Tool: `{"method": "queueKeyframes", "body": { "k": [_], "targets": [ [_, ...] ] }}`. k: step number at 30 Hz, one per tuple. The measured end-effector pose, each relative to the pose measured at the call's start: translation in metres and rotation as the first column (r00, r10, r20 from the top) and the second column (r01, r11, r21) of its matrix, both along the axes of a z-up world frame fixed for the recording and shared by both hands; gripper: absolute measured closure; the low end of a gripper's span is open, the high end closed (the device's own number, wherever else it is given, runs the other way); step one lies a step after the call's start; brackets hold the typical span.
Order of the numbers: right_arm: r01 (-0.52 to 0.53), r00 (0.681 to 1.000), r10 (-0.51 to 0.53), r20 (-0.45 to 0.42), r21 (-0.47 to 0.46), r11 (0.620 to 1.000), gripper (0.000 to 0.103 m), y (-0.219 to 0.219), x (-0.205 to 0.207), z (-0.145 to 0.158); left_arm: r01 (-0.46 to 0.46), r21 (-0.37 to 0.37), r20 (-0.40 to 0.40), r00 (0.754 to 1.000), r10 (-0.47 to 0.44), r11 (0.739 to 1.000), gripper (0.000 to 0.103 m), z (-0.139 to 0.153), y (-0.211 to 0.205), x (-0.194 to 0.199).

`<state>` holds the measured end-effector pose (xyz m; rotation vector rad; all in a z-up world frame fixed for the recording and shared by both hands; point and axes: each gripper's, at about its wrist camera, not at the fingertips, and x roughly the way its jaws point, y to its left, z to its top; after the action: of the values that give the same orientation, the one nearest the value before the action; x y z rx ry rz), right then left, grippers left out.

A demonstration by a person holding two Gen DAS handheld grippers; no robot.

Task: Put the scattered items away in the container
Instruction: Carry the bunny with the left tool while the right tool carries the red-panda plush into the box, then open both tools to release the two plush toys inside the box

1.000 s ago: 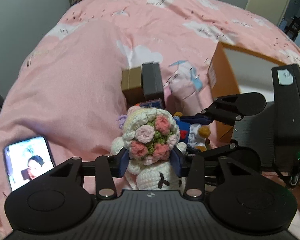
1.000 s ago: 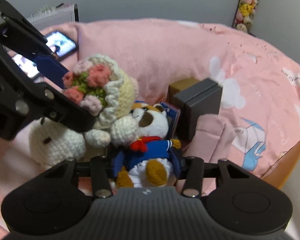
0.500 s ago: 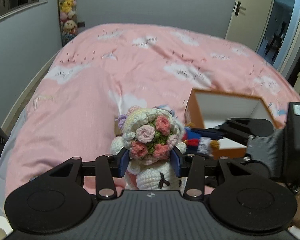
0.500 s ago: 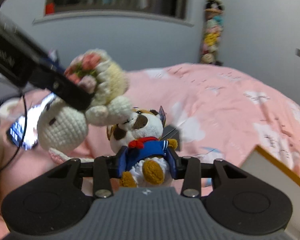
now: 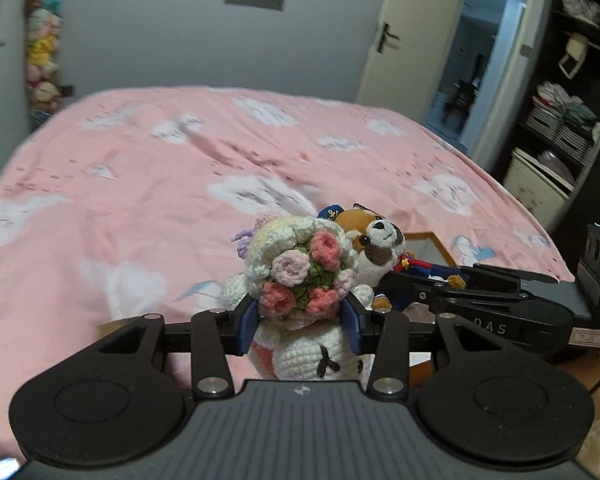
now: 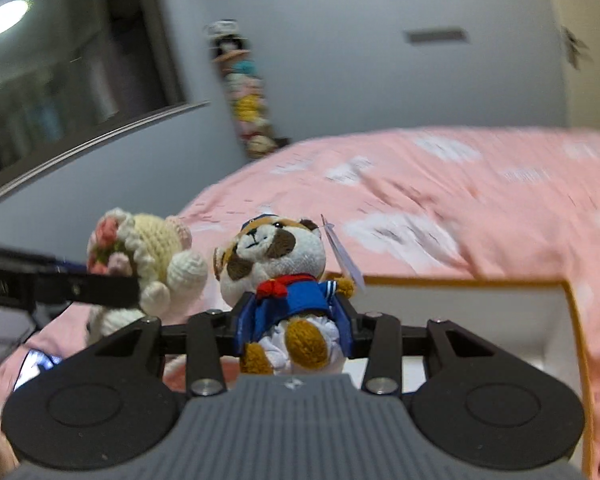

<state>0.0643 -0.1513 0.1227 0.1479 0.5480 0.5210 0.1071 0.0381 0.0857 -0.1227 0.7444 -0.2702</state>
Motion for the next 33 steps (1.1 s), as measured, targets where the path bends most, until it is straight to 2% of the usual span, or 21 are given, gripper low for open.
{"method": "queueKeyframes", "body": {
  "k": [5,8,12,19,22,28,33],
  "targets": [
    [0.122,0.982,-0.121,-0.144,0.001,0.992,0.059,-0.021,0.018,-0.03,0.061,0.016,-0.103,0.993,-0.059,0.998,0.053,-0.042,-0.03,0.045],
    [0.18,0.952,-0.171,-0.254,0.015,0.983,0.059,-0.035,0.031,-0.054,0.091,0.045,-0.154,0.985,-0.083,0.995,0.053,-0.066,-0.045,0.062],
    [0.228,0.914,-0.214,-0.343,0.001,0.974,0.059,-0.049,0.029,-0.081,0.127,0.094,-0.201,0.974,-0.106,0.987,0.053,-0.09,-0.06,0.079],
    [0.253,0.866,-0.246,-0.436,-0.042,0.966,0.06,-0.049,0.045,-0.107,0.181,0.225,-0.313,0.944,-0.104,0.957,0.053,-0.118,-0.085,0.098],
    [0.243,0.847,-0.23,-0.479,-0.035,0.969,0.067,-0.047,0.054,-0.119,0.199,0.277,-0.343,0.934,-0.097,0.94,0.053,-0.127,-0.091,0.102],
    [0.18,0.838,-0.186,-0.513,-0.063,0.982,0.078,-0.031,0.057,-0.126,0.251,0.362,-0.387,0.917,-0.1,0.898,0.056,-0.14,-0.107,0.103],
    [0.154,0.832,-0.163,-0.531,-0.061,0.986,0.077,-0.034,0.058,-0.123,0.24,0.346,-0.355,0.928,-0.111,0.907,0.047,-0.138,-0.103,0.1]
  ]
}}
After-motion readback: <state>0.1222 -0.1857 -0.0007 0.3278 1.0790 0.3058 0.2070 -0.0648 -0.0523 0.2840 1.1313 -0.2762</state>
